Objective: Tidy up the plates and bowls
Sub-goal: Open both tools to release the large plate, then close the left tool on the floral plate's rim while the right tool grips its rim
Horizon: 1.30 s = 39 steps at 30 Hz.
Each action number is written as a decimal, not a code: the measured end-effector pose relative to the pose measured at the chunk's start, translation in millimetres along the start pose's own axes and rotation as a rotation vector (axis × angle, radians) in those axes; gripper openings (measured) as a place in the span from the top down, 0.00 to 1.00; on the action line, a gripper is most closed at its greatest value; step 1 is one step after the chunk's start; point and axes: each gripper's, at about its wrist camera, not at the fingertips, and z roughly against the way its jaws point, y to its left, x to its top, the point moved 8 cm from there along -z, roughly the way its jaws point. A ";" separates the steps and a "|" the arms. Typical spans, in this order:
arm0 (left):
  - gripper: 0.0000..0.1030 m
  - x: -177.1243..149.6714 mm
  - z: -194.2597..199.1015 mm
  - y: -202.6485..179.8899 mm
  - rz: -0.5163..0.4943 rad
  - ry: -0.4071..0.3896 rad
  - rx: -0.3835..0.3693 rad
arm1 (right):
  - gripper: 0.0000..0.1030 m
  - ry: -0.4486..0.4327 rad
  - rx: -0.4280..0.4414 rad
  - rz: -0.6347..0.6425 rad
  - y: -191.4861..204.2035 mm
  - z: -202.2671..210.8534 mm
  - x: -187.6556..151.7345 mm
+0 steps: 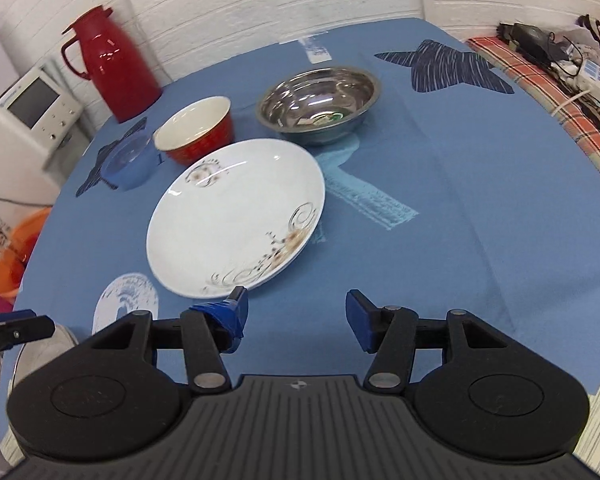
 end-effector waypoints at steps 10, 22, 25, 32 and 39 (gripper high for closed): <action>0.31 44.1 -58.7 -33.0 -0.003 0.062 -0.003 | 0.61 -0.041 -0.007 0.052 -0.9 -47.8 57.2; 0.31 66.6 -119.9 -46.2 0.023 0.113 -0.026 | 0.61 0.075 -0.011 0.090 8.5 -95.1 62.5; 0.31 65.2 -127.0 -47.2 0.029 0.114 -0.031 | 0.60 0.088 -0.016 0.124 12.5 -101.3 57.9; 0.37 62.4 -133.7 -48.6 -0.001 0.101 -0.010 | 0.56 0.066 -0.025 0.186 16.8 -101.8 53.8; 0.79 58.8 -130.9 -48.6 -0.023 0.084 -0.014 | 0.64 0.030 -0.035 0.196 17.6 -99.4 50.4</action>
